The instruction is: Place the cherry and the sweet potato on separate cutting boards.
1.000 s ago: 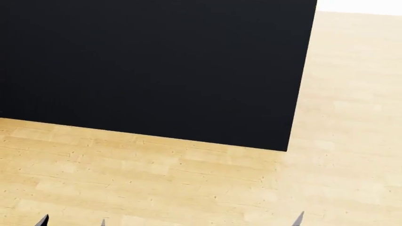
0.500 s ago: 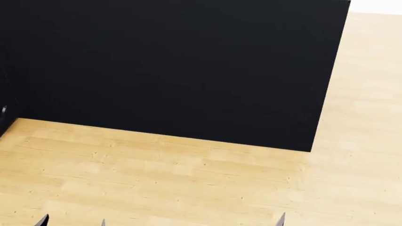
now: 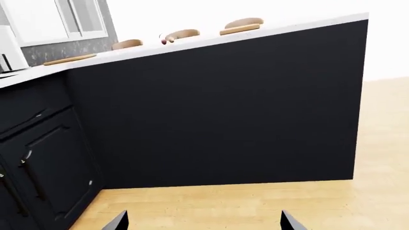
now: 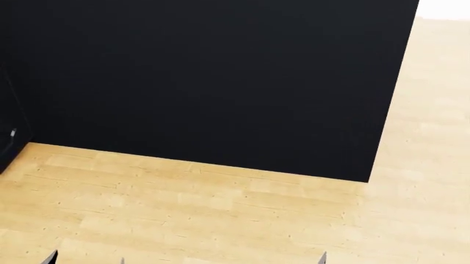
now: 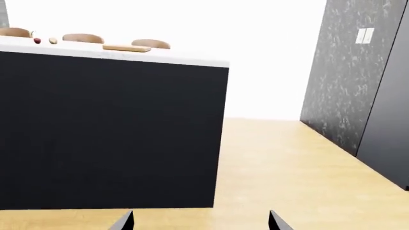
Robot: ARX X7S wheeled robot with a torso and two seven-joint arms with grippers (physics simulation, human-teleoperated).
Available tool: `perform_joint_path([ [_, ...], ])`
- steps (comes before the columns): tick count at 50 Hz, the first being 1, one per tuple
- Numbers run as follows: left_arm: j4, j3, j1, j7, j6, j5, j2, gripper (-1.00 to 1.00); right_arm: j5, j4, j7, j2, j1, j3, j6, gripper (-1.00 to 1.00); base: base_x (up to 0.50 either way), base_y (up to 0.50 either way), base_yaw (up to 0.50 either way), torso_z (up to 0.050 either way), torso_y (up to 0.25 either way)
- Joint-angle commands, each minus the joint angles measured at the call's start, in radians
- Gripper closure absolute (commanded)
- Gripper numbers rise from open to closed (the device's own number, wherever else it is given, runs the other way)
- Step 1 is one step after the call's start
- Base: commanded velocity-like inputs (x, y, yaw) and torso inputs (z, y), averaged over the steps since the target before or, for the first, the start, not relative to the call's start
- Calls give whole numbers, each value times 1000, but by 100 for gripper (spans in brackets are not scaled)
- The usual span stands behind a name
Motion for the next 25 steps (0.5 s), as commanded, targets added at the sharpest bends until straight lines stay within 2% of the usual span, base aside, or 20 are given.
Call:
perform_joint_path([
  [1, 15, -37, 5, 33, 7, -33, 20, -100, -23, -17, -25, -10, -3, 11, -4, -100, 41, -290, 0, 50, 0],
  [9, 20, -38, 3, 18, 12, -29, 21, -100, -31, -21, -19, -6, -4, 9, -21, -100, 52, -370, 0, 50, 0],
  [16, 20, -36, 5, 18, 15, -33, 18, -100, -31, -26, -14, -3, -6, 9, -21, -100, 38, -180, 0, 50, 0],
  [25, 24, -34, 8, 18, 18, -40, 12, -100, -27, -27, -10, -1, -6, 8, -20, -100, 282, -193, 0, 50, 0],
])
